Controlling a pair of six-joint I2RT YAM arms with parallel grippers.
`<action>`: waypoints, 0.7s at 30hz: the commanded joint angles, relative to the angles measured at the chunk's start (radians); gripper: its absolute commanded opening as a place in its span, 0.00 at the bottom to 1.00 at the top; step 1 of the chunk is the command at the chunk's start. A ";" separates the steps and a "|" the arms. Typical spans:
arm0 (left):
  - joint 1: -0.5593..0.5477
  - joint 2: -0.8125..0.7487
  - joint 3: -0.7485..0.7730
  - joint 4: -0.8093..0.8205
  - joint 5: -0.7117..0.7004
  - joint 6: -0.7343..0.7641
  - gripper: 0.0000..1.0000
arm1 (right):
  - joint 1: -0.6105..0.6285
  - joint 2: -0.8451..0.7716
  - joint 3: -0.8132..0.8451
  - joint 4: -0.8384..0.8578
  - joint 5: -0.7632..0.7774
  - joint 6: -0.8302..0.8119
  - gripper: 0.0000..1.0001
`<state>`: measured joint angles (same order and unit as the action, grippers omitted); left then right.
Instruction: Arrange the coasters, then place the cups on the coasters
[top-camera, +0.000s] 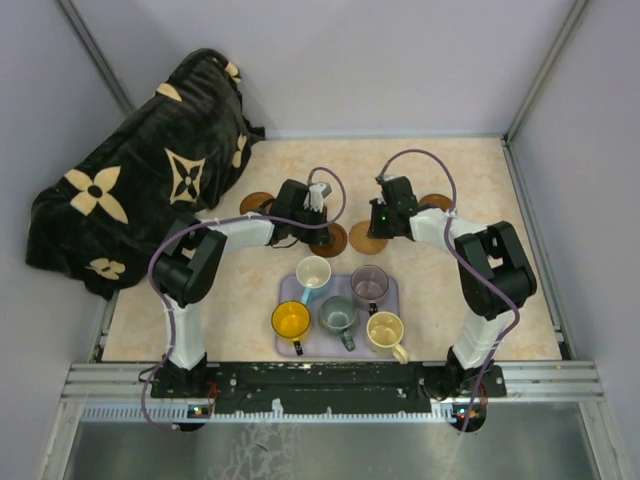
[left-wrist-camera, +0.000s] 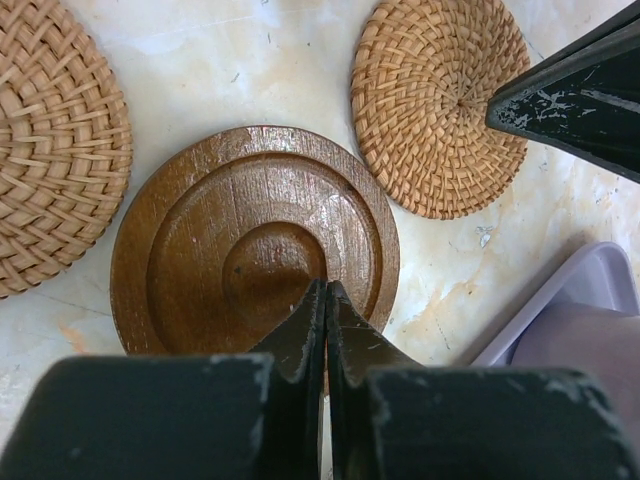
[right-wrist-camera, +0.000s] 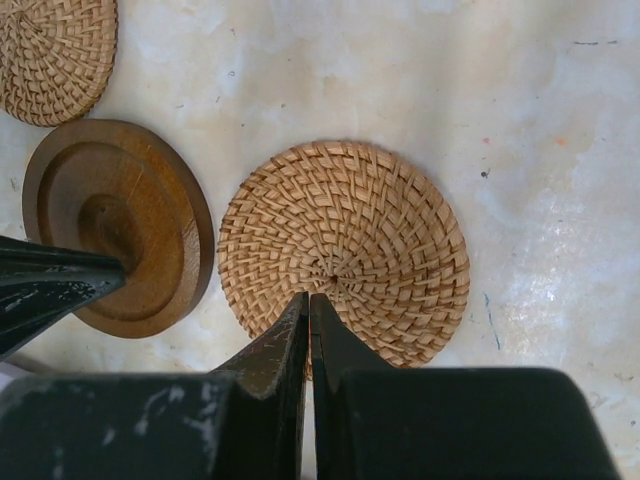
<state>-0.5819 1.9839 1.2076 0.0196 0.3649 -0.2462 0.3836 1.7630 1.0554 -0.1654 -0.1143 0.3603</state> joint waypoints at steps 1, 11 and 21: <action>-0.007 0.030 0.036 -0.007 0.027 0.002 0.04 | 0.008 0.033 0.053 0.038 -0.030 0.003 0.04; -0.007 0.101 0.071 0.002 0.027 -0.017 0.05 | 0.008 0.102 0.066 0.028 -0.026 0.012 0.04; -0.007 0.190 0.172 -0.012 0.034 -0.020 0.06 | -0.019 0.169 0.126 -0.058 0.092 0.046 0.04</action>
<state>-0.5804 2.1006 1.3361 0.0292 0.3985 -0.2729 0.3809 1.8717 1.1423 -0.1638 -0.0845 0.3828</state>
